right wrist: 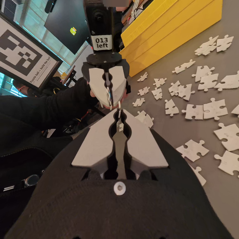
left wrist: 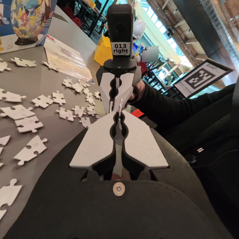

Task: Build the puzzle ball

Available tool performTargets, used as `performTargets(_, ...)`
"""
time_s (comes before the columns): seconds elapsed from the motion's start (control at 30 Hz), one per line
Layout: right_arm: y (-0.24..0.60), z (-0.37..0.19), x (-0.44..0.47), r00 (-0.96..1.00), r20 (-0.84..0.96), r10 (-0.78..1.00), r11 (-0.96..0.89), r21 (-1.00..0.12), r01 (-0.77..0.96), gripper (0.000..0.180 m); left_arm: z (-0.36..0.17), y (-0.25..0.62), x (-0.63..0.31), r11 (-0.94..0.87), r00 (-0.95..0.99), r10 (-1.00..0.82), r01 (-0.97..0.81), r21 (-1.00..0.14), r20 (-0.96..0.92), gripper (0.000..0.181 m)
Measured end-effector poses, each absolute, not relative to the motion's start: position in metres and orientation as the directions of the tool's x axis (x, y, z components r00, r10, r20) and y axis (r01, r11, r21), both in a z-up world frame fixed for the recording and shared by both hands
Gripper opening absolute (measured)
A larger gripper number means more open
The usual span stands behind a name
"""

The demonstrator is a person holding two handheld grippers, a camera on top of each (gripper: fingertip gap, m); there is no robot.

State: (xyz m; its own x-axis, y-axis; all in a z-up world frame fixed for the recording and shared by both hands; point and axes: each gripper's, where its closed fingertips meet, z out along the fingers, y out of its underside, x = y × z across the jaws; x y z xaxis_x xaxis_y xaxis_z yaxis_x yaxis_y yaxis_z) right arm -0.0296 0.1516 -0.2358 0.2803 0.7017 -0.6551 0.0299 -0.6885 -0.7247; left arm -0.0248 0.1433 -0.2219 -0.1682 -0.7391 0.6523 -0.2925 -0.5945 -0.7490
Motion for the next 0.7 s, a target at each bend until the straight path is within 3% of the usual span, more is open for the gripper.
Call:
performTargets(0.27,0.151,-0.240,-0.028,0.308,-0.646,0.698,-0.690,-0.722,0.050,0.000,-0.226,0.153,-0.027,-0.635,-0.120,-0.724,-0.267,-0.725,0.679,0.004)
performTargets(0.7,0.149,-0.248,-0.033,0.319,-0.677,0.663,-0.728,-0.683,0.064,0.000,-0.232,0.158,-0.025,-0.551,-0.075,-0.810,-0.242,-0.799,0.581,0.002)
